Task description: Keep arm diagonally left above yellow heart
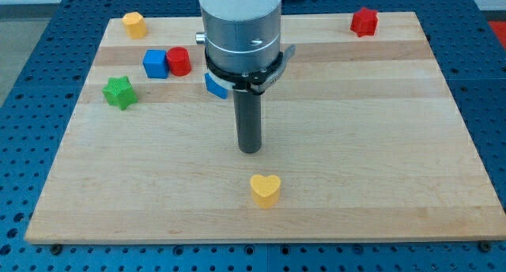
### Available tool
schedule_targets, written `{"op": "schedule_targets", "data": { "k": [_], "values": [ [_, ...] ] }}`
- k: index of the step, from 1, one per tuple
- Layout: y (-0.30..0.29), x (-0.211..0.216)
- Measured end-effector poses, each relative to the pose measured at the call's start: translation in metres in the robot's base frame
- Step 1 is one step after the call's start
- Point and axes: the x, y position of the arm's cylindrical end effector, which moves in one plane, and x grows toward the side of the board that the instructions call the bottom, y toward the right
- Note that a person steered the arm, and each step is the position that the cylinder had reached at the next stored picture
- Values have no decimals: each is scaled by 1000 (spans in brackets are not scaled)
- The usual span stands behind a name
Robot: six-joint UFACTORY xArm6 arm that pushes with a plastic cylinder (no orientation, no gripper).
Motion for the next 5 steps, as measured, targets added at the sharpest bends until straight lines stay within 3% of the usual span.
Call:
{"op": "schedule_targets", "data": {
  "k": [5],
  "values": [
    [-11, 4]
  ]
}}
